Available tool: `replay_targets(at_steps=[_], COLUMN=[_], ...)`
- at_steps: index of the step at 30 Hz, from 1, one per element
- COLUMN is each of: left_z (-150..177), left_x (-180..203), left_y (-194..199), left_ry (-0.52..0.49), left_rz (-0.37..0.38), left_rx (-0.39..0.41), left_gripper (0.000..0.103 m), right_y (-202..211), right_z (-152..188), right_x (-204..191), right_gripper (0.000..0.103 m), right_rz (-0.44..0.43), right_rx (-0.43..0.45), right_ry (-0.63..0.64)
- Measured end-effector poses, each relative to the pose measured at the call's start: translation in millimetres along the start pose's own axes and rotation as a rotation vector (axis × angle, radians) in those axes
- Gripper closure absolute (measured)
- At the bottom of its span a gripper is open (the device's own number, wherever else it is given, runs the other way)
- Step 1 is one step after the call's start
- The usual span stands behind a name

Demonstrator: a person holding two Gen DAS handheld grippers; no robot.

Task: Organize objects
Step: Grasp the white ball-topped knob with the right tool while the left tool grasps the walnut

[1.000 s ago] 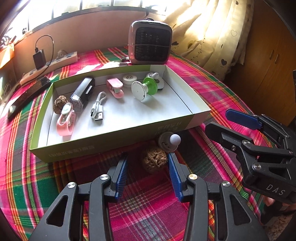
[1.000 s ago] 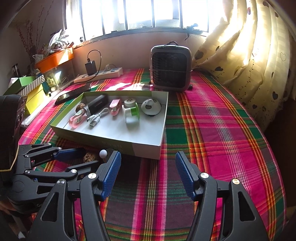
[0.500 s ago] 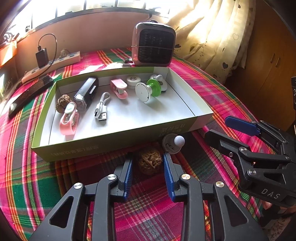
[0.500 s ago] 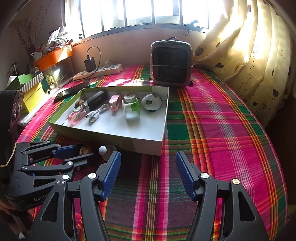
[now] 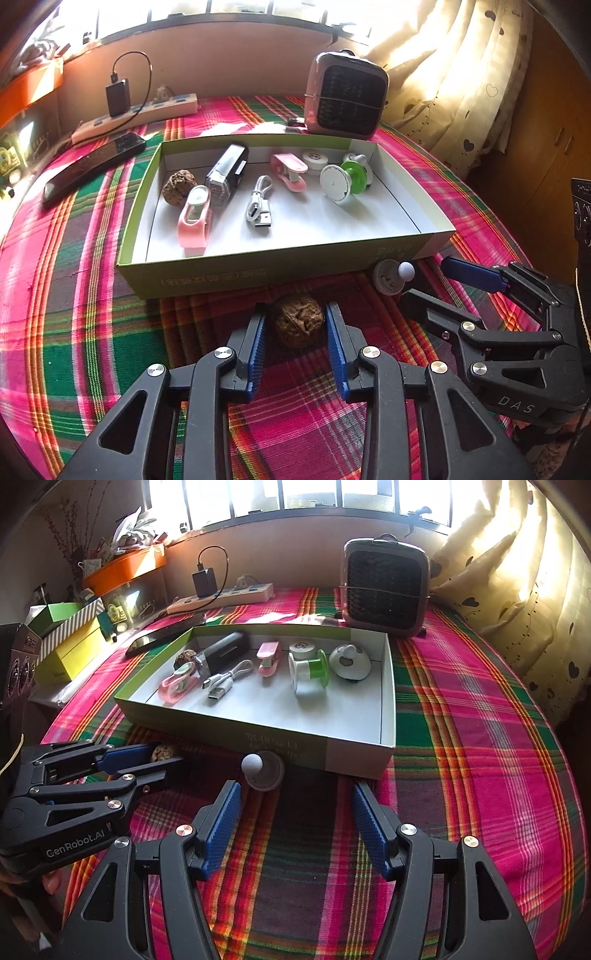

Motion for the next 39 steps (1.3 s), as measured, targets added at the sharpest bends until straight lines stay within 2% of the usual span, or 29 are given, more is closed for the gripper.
replay_targets(at_steps=[12,19,27,30,39], left_z=[2.7,2.3,3.1,3.1,3.2], left_x=[-12.4,-13.8,-14.0,-13.0,-12.4], left_y=[4.6,4.7,4.9,4.7,4.3], left_ry=[0.029,0.030,0.030,0.031,0.032], left_rz=[0.012,0.024,0.025,0.028,0.030], left_rx=[0.011,0.017,0.019,0.020,0.022], left_gripper=[0.074,0.074,0.074,0.074,0.074], right_y=[-13.5,-20.3,-21.4,-21.3,-20.4], right_z=[-6.4,-8.7,-10.7,-11.5,-11.5], right_x=[-15.0,-17.9,-12.8,-10.4,-12.1], right_gripper=[0.041,0.041,0.053,0.061,0.076], right_rz=[-0.010,0.018,0.072,0.093,0.095], right_rx=[-0.024,-0.039,-0.035,-0.033,-0.031], right_ry=[-0.011,-0.027,-0.040,-0.042,-0.032])
Point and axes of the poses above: each gripper's, at about its wrist camera, not at the fingertips, and y roughly against the way its jaws point, x to its right, z to its underside, the point moved 8 cm from there along -y, roughly the way its jaws point, and after that the axes turned 4 degrees about -y, right-handed, at the moved point
